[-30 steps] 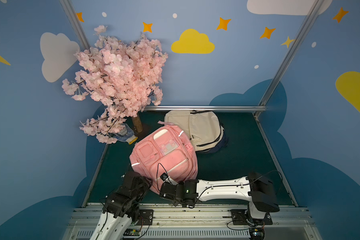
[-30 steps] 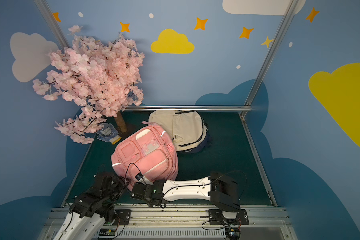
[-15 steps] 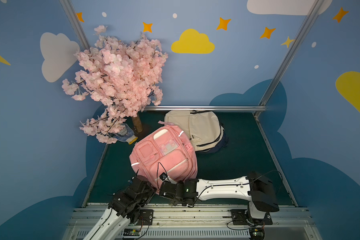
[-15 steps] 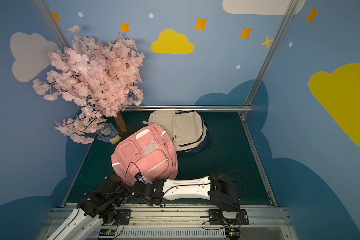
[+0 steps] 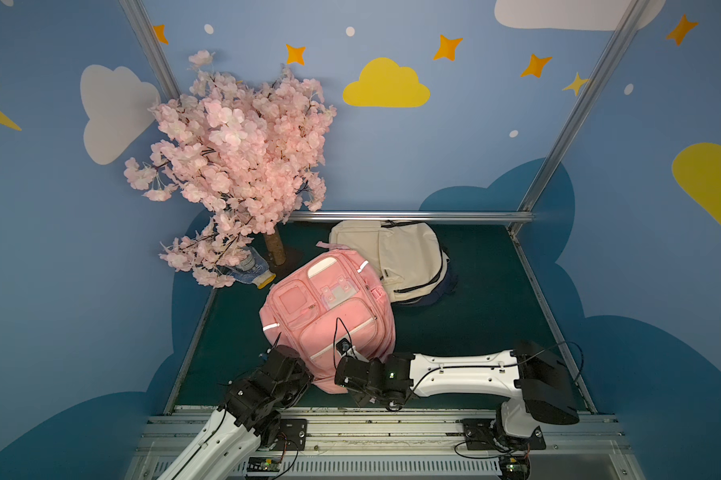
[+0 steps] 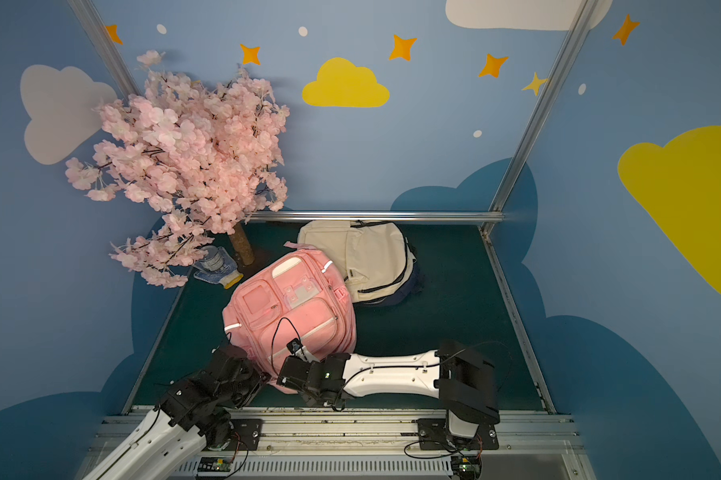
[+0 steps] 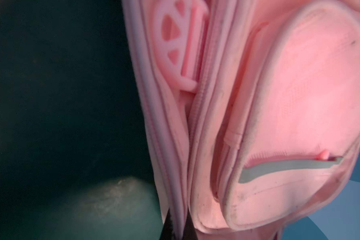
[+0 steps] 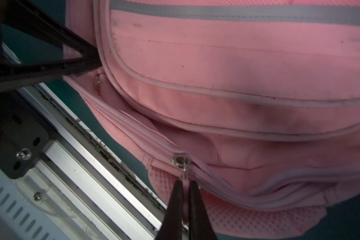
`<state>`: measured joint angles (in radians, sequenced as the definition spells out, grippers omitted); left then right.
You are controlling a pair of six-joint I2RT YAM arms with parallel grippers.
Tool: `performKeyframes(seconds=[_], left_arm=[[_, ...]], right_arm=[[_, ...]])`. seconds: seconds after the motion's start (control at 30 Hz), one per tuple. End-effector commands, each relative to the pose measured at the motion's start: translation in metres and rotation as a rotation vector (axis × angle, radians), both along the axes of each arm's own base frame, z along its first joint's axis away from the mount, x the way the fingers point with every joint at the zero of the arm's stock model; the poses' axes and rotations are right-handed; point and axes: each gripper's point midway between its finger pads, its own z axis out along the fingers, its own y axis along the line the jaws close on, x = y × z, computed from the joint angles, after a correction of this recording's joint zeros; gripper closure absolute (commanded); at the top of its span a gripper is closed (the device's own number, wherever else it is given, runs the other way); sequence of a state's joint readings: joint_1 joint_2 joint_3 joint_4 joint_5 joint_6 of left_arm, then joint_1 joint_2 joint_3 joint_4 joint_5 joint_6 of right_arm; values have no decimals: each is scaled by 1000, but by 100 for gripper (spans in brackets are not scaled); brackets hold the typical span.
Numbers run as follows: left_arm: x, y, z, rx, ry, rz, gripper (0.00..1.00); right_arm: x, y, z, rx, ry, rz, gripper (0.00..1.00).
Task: Zip up the backpack
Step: Zip the zipper on the backpack.
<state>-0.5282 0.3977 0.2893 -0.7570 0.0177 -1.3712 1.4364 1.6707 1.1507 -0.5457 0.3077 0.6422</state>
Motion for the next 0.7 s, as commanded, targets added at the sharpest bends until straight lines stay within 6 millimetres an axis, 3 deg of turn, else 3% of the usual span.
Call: performKeyframes(seconds=[0.0, 0.07, 0.17, 0.4, 0.57, 0.67], left_arm=[[2, 35, 4, 165, -36, 58, 97], [0, 41, 6, 187, -35, 64, 97], [0, 47, 9, 208, -33, 66, 97], [9, 45, 24, 227, -70, 25, 95], [37, 16, 86, 258, -250, -237, 49], [50, -22, 127, 237, -404, -468, 36]], right_arm=[[32, -83, -9, -175, -32, -190, 100], [43, -104, -8, -174, -25, -259, 100], [57, -118, 2, -126, -26, -316, 100], [70, -94, 22, -62, -64, -262, 100], [66, -55, 56, 50, -141, -138, 100], [71, -44, 83, 110, -188, -139, 100]])
